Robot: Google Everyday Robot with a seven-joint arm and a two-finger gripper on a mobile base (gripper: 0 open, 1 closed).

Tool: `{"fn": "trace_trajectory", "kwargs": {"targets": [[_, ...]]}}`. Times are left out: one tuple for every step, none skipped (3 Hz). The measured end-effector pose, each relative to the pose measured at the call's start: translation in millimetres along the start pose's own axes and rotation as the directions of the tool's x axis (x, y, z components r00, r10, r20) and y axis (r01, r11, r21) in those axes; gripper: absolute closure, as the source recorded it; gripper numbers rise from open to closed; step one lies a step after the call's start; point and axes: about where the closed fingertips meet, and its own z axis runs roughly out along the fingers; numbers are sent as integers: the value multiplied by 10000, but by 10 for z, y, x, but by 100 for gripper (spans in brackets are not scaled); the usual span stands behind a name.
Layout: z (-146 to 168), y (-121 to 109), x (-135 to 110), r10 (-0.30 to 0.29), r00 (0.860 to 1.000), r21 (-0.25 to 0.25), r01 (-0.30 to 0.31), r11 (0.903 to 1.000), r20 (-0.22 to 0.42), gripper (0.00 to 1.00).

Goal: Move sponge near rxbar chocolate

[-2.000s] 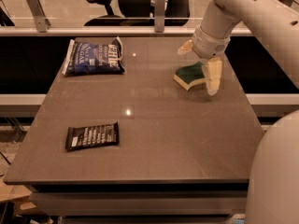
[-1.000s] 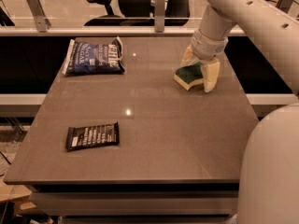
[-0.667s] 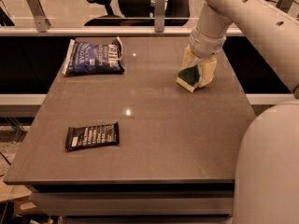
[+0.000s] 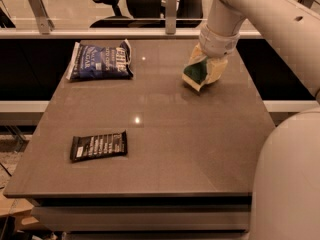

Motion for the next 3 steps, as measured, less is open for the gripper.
{"fn": "trace_trajectory", "kwargs": {"targets": [[-260, 107, -208, 357, 9988, 93, -354, 9993, -330, 100], [-488, 319, -461, 878, 9942, -3, -880, 9961, -620, 100], [-675, 521, -697, 1586, 9841, -154, -1603, 9870, -798, 100]]}}
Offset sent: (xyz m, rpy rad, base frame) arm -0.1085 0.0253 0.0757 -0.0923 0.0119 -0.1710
